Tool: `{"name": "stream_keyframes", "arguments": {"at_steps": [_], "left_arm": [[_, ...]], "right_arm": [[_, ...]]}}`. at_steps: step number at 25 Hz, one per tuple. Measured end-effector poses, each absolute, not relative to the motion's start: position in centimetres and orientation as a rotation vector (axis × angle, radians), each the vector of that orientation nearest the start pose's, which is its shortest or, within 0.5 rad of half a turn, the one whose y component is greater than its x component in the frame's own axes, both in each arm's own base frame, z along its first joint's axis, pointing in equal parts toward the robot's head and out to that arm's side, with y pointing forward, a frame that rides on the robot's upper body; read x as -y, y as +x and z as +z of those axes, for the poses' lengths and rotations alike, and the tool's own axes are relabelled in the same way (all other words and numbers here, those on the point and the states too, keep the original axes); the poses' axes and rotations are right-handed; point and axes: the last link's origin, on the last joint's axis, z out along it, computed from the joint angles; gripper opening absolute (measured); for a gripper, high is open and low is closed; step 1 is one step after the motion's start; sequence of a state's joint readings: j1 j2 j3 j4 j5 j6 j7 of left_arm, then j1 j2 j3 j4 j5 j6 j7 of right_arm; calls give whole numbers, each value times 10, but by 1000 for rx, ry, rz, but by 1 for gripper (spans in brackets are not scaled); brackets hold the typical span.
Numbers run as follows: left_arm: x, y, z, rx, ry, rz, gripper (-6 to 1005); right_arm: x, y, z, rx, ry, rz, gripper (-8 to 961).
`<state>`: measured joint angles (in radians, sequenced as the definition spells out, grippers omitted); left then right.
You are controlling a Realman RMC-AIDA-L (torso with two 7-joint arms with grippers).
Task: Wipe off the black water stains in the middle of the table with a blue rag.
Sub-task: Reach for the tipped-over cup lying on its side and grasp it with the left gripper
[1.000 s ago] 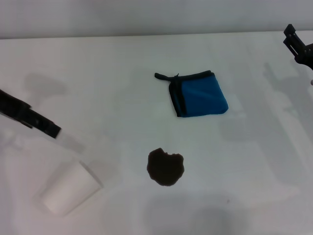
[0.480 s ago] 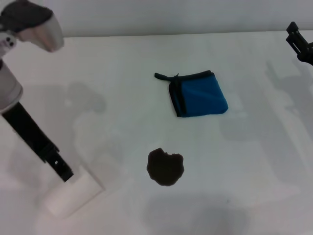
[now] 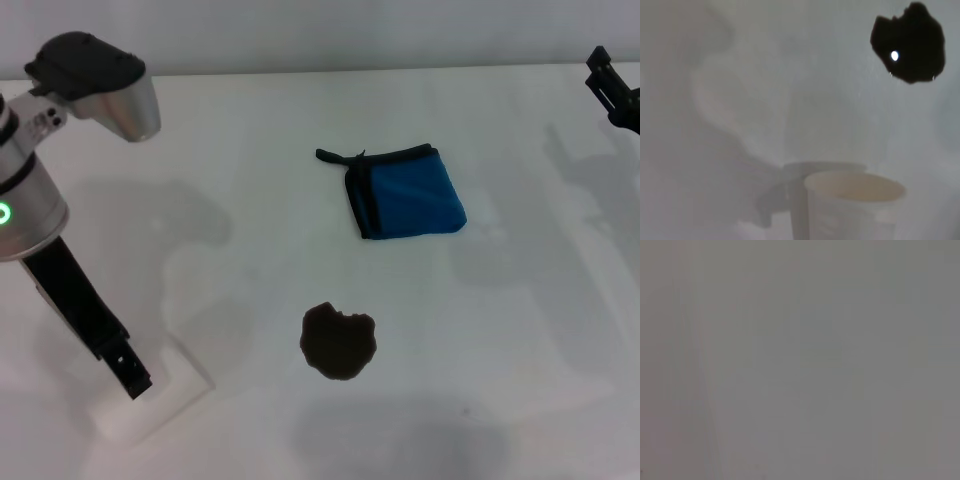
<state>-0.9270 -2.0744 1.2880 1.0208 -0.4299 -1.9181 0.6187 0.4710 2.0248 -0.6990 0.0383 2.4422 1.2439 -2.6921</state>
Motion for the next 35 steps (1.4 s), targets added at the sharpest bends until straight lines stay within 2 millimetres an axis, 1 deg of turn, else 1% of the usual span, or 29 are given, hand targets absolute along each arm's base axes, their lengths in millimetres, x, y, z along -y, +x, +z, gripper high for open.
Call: {"name": "stream_keyframes", "arguments": {"at_steps": [5,10,13,18,22,35], "left_arm": [[-348,-159,-12,987,-2734,1098,862],[-350,-163,-19,974,-2721,1097,861],[-350,-167,-26,952,-2705,1114,861],[-346,-166,-37,937,-2722,1112,861],[-345,-165,-40,946,-2742,1089,861],[-343,-169,-42,955,-2740,1108,862]], "right_arm": [[-328,362,28,-698,-1490,802,859],[-328,362,29,-699,-1490,802,859],[-328,362,29,-698,-1489,801,859],[-327,363,29,-699,-1489,799,859],[-328,363,30,-698,-1489,798,859],[-329,362,31,-693,-1489,798,858]]}}
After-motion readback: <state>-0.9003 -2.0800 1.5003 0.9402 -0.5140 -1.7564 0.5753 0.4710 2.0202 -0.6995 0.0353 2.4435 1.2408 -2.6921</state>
